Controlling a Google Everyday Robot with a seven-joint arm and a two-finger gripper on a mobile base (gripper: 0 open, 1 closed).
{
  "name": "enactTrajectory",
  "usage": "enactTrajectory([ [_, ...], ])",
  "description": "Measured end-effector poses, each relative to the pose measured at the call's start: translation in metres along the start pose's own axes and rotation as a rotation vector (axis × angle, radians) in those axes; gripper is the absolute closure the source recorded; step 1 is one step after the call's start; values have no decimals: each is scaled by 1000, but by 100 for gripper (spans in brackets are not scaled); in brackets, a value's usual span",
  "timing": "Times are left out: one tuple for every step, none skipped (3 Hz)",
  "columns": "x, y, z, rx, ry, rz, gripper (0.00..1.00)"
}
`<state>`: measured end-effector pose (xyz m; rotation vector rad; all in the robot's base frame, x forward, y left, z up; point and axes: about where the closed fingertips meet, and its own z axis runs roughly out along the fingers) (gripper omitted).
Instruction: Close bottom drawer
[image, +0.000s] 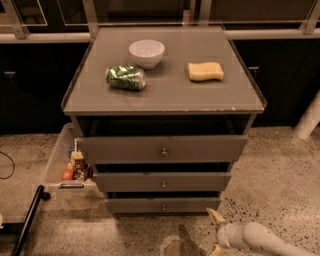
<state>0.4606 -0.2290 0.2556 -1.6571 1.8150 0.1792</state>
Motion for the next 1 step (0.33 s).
enactTrajectory([
  [-10, 23, -34, 25, -19, -20, 0],
])
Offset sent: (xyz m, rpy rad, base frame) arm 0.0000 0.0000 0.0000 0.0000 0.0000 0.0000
